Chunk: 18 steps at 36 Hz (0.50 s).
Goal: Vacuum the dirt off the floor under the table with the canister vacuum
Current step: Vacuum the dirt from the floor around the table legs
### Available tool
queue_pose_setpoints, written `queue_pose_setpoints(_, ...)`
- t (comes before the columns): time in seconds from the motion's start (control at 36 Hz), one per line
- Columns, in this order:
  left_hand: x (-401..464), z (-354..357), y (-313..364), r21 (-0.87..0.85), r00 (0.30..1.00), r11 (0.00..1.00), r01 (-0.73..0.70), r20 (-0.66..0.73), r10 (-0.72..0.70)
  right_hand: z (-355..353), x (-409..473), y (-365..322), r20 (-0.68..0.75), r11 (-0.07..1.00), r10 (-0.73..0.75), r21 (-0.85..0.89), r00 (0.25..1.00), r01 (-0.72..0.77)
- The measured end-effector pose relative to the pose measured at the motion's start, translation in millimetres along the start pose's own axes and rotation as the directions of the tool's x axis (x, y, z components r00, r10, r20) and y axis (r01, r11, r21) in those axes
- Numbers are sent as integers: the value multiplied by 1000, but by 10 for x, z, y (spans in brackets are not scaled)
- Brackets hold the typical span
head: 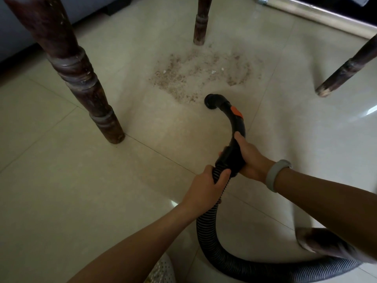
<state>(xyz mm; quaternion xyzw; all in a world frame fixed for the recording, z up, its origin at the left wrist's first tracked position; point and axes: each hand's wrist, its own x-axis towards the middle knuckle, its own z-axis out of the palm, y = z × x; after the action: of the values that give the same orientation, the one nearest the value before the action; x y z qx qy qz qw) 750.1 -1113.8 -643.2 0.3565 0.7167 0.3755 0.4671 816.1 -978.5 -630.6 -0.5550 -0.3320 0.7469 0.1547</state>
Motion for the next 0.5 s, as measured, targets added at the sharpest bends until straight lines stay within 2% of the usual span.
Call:
queue_pose_setpoints(0.25,14,2,49,-2,999,1000,16,-37,-16,23,20,-44,33,1000,19,4,999,-19)
queue_pose_setpoints(0.5,80,-12,14,2,997,1000,22,-68,-22,107,71,-94,7,999,18,-37,1000,-17)
